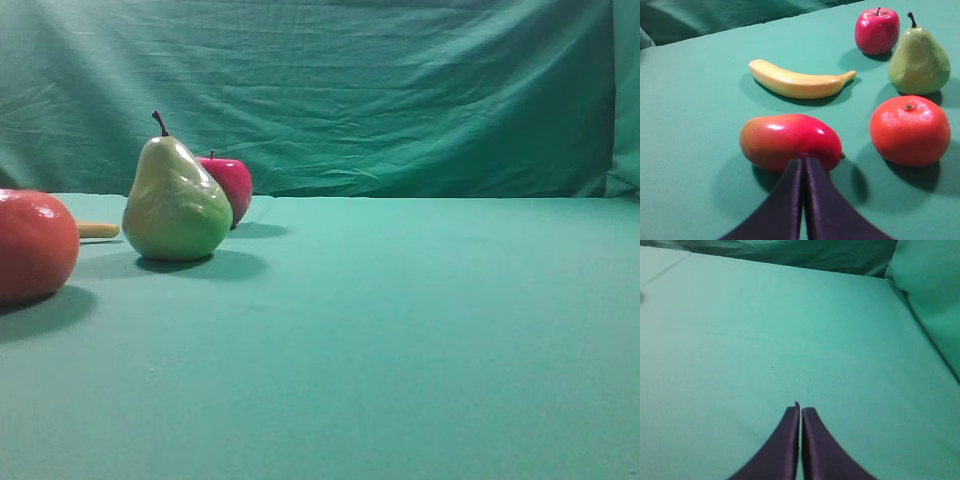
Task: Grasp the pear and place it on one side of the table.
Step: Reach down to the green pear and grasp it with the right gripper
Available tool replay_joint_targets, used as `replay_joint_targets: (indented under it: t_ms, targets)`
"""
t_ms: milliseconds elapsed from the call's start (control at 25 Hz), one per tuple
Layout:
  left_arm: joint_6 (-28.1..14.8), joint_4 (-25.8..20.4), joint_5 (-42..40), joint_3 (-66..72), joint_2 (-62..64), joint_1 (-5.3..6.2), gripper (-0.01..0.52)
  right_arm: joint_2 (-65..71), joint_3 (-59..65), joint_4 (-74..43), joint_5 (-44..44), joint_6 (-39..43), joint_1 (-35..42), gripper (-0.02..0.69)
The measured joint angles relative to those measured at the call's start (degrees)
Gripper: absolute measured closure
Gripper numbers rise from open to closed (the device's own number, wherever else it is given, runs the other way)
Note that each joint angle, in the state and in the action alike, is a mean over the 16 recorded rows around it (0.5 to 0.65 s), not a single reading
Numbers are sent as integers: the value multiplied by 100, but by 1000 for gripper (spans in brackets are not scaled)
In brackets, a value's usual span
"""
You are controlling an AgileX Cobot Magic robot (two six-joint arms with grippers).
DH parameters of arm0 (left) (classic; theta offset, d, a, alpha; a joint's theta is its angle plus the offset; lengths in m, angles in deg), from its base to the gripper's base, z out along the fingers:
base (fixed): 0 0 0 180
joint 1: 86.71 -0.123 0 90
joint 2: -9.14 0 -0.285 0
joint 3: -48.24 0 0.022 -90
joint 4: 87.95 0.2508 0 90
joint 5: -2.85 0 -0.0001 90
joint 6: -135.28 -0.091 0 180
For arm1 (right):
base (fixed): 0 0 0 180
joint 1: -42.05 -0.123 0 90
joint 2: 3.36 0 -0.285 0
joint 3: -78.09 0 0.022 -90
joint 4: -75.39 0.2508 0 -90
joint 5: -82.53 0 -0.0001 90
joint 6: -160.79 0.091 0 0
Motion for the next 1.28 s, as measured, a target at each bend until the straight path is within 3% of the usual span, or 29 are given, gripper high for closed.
replay_joint_targets:
  t_ms: [720,1280]
  targets:
    - [0,0,0,0,0,0,514,0,5,40,77,10,0,665]
    - [0,0,0,0,0,0,514,353,-447,1650,1043,22,-182,665]
